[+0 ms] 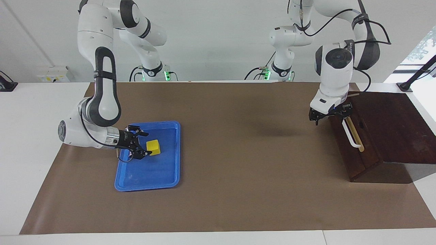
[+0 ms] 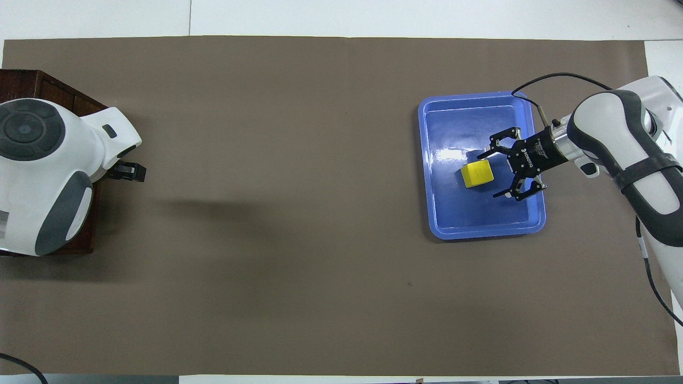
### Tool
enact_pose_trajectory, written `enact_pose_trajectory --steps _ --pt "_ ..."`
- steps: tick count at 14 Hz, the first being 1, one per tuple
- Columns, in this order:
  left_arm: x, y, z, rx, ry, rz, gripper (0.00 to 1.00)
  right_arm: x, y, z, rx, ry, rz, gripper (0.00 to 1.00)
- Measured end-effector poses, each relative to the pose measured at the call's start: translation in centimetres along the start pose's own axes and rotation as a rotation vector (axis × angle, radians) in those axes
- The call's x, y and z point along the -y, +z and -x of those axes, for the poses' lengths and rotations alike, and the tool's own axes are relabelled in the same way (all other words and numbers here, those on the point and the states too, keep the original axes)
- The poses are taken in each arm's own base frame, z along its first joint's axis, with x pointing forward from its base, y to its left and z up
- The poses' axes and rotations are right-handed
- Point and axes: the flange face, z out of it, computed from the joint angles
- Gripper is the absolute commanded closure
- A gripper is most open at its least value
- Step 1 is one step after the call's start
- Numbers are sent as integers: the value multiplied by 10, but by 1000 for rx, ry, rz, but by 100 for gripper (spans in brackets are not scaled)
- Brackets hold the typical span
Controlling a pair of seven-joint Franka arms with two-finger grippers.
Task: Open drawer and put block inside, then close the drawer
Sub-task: 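Grasp the yellow cube with the right gripper while the left gripper pulls the drawer open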
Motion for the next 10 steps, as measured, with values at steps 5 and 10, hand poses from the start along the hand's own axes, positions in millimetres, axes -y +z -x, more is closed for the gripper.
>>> enact_pose_trajectory --steps 5,10 --pt "15 34 -8 -28 31 -40 0 2 0 -2 -15 -17 -18 20" --pt "37 50 -3 -44 25 -32 0 3 1 -4 -27 -60 -31 66"
